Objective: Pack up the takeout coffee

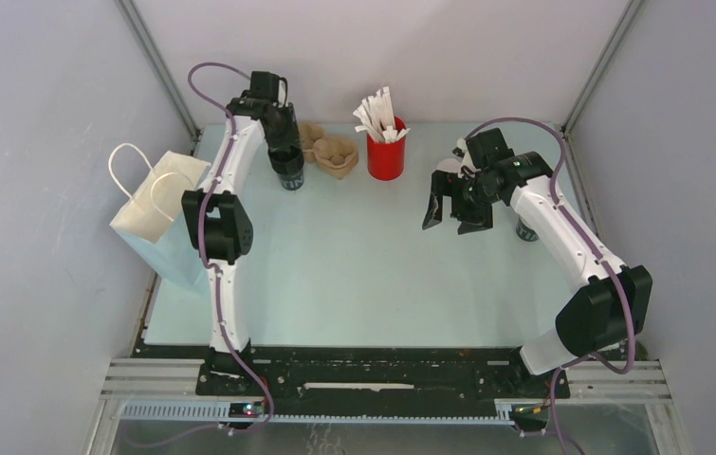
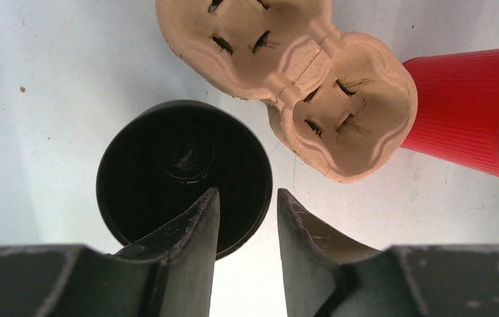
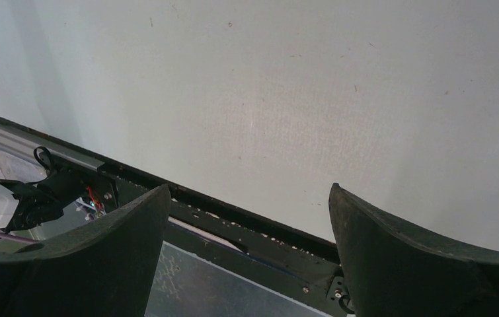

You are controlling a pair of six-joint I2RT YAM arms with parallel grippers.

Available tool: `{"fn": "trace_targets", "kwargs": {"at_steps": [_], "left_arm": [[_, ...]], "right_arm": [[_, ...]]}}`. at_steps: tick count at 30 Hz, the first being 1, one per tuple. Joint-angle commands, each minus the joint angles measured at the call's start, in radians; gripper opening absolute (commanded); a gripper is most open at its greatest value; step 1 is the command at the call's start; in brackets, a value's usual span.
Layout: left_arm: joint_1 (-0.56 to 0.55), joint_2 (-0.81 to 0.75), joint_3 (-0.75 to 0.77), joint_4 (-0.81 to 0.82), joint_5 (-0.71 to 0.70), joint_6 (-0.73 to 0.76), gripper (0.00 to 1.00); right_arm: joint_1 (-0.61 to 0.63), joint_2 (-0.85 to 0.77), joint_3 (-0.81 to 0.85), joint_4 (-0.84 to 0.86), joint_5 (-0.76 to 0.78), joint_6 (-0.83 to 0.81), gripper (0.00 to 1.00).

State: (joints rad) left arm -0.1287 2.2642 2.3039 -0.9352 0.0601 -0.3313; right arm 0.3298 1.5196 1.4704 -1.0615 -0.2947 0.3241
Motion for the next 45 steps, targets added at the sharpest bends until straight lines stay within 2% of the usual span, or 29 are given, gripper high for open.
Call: {"fn": "trace_targets", "kwargs": {"at_steps": [1, 4, 12, 16, 22, 31, 39, 42, 45], "left_arm": [[-0.005, -0.044, 0.0, -0.011, 0.013, 0.035, 0.44], [-0.003, -0.035, 0.0, -0.015, 0.021, 0.032, 0.43], [-0.003, -0.02, 0.005, -0.015, 0.026, 0.026, 0.29], [-0.004, -0.015, 0.007, -0.014, 0.034, 0.03, 0.34], [-0.003, 0.002, 0.017, -0.014, 0.053, 0.026, 0.34], [-0.003, 0.029, 0.049, -0.024, 0.058, 0.023, 0.31], [-0.003, 0.024, 0.055, -0.024, 0.047, 0.024, 0.23], [-0.003, 0.02, 0.056, -0.025, 0.051, 0.025, 0.28], [-0.004, 0.012, 0.05, -0.026, 0.052, 0.025, 0.29]], "right_arm": [[0.008, -0.001, -0.004, 0.018, -0.012, 0.003, 0.98], [0.009, -0.001, -0.004, 0.02, -0.014, 0.004, 0.98], [0.013, 0.001, -0.001, 0.022, -0.015, 0.004, 0.98], [0.015, 0.004, -0.001, 0.024, -0.018, 0.005, 0.98], [0.018, 0.007, -0.001, 0.025, -0.021, 0.005, 0.98], [0.018, 0.008, 0.002, 0.025, -0.023, 0.003, 0.98], [0.018, 0.011, 0.006, 0.026, -0.026, 0.001, 0.98], [0.018, 0.011, 0.007, 0.025, -0.026, 0.001, 0.98], [0.02, 0.011, 0.007, 0.024, -0.026, 0.001, 0.98]]}}
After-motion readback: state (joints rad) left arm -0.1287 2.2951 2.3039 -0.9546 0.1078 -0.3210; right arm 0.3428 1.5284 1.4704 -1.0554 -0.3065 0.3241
